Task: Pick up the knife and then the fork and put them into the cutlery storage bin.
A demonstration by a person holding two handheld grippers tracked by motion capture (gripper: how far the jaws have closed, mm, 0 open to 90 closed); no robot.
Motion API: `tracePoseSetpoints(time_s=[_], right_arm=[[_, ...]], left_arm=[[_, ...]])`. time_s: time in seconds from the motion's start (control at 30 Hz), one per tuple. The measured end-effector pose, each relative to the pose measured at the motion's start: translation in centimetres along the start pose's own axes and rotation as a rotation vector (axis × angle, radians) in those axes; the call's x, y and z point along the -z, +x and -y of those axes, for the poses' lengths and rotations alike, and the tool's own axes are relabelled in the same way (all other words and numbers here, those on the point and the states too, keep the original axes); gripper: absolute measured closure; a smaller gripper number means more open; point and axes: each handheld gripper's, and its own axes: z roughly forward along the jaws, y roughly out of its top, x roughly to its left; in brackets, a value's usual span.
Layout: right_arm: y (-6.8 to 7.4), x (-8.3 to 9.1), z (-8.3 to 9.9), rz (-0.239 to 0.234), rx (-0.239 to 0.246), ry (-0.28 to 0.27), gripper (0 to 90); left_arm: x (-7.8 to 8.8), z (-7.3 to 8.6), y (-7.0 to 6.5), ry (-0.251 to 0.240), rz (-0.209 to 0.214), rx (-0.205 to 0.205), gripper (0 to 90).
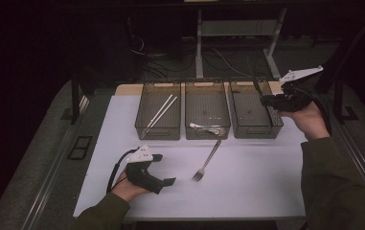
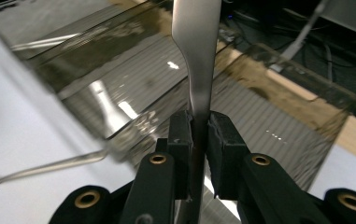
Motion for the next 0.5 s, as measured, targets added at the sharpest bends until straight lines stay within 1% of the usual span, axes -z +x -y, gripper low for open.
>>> tracePoseSetpoints(time_s=[0.03,0.17,0.23,0.33,0.43,0.5], right_arm=[[-0.4,-0.3,-0.3,0.023,-0.006,-0.003,79.8],[-1.8,-1.7,-0.5,0.054,-0.017,0.02,79.8],[-2.5,-2.8,-0.1,0.064,-0.029,0.047,79.8],[-3.1,-4.1,0.6,0.084,-0.038,0.096,79.8],[-3.6,-5.3,1.4,0.084,-0.051,0.127,79.7],[-3.8,-6.0,1.9,0.085,-0.054,0.161,79.7]], left_arm=[[0.0,0.0,0.0,0.0,0.0,0.0,0.0],[0.0,0.0,0.0,0.001,0.002,-0.001,0.0],[0.0,0.0,0.0,-0.002,0.002,-0.001,0.0],[0.0,0.0,0.0,-0.002,0.002,-0.004,0.0],[0.0,0.0,0.0,0.001,0.005,-0.001,0.0],[0.0,0.0,0.0,0.003,0.006,-0.003,0.0]])
